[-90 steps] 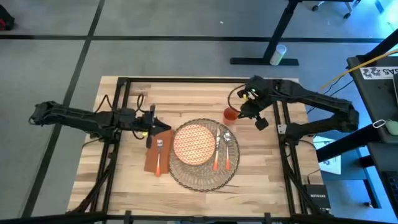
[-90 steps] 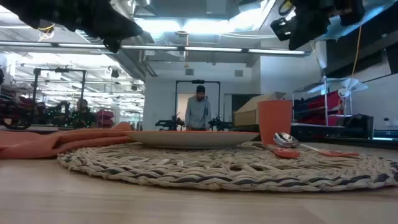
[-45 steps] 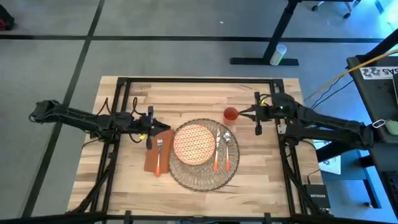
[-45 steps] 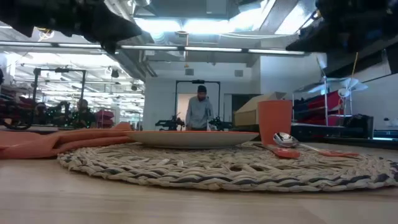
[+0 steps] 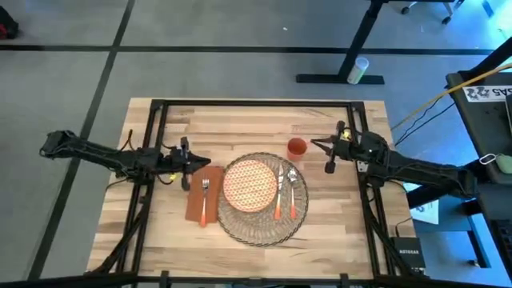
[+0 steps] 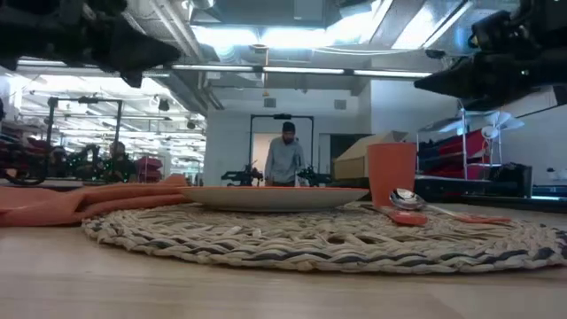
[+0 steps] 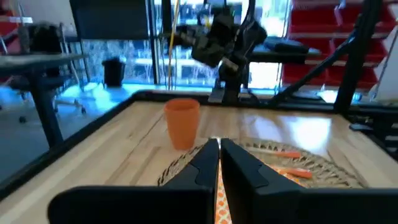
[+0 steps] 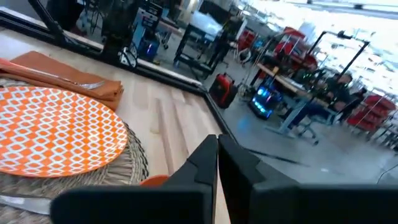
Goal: Set table place
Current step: Return to Home Position
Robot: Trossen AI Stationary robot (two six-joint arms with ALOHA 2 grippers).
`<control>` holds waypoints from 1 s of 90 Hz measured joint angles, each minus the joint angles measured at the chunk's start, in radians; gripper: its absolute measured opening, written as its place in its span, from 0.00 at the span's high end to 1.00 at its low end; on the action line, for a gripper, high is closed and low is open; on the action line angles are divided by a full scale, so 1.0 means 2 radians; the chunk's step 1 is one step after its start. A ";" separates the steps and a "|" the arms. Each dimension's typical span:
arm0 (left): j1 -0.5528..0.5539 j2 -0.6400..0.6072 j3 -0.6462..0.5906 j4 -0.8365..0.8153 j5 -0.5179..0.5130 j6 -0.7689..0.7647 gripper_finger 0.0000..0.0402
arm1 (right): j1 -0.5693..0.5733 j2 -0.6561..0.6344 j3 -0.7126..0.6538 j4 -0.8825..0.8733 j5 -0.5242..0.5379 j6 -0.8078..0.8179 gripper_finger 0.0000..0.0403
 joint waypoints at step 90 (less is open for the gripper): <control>-0.093 -0.153 -0.050 -0.194 -0.169 -0.071 1.00 | 0.000 -0.116 -0.046 -0.081 0.176 -0.038 1.00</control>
